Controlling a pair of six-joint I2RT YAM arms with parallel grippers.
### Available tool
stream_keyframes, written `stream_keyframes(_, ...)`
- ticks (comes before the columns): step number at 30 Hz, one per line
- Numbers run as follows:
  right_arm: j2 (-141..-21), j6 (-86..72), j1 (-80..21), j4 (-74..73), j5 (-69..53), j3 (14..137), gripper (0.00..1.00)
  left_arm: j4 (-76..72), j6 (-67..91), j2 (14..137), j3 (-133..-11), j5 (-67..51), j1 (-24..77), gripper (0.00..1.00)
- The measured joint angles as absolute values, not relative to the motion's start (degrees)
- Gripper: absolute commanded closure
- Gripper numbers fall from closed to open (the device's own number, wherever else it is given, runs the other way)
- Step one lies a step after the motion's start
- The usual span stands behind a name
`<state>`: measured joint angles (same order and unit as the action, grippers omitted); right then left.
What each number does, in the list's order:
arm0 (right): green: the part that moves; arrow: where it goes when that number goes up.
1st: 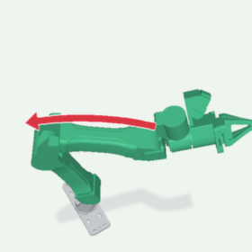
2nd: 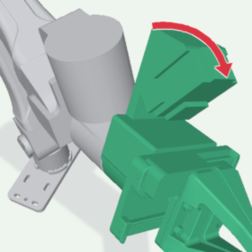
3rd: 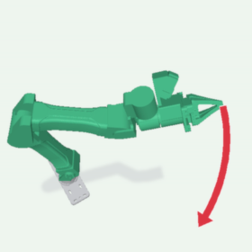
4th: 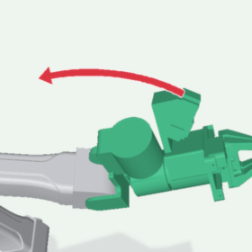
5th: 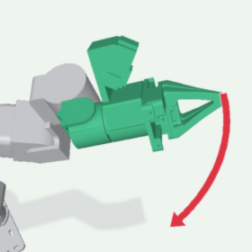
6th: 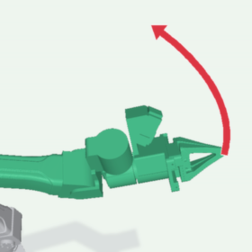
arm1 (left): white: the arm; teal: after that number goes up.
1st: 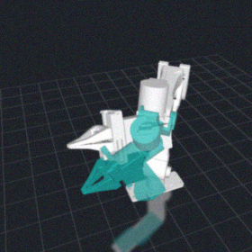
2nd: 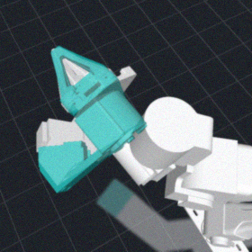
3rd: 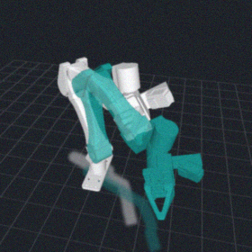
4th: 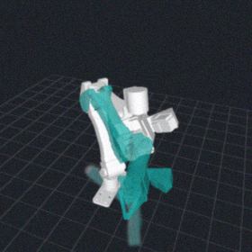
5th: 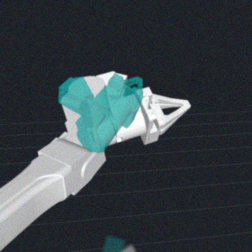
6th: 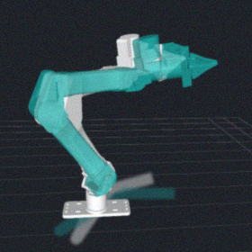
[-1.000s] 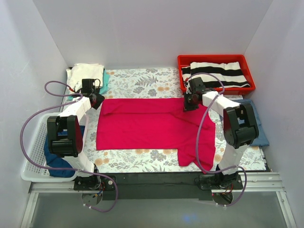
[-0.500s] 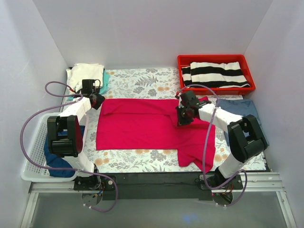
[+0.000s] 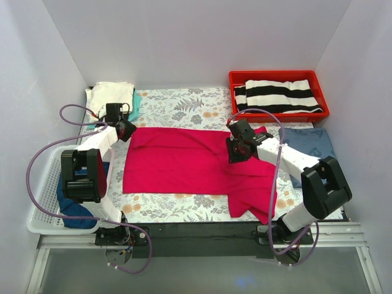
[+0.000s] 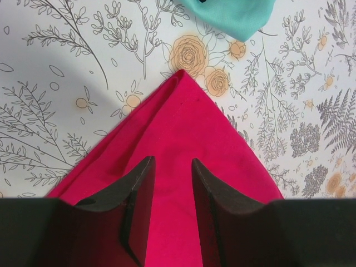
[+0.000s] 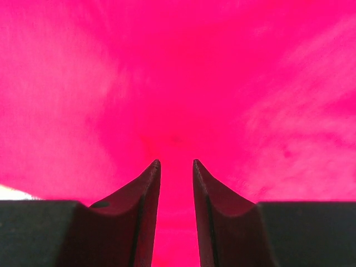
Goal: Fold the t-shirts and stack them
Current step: Fold the flattened tshirt in 1/3 of the way
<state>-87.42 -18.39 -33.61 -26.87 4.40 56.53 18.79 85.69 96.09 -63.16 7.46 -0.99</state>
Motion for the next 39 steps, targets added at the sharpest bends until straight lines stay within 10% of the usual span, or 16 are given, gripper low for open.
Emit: stream_keyframes(39,-124.99,-14.41,-16.58,-35.2,3.79,97.08,0.67,34.61,83.79,121.3,-90.37,8.34,4.95,0.68)
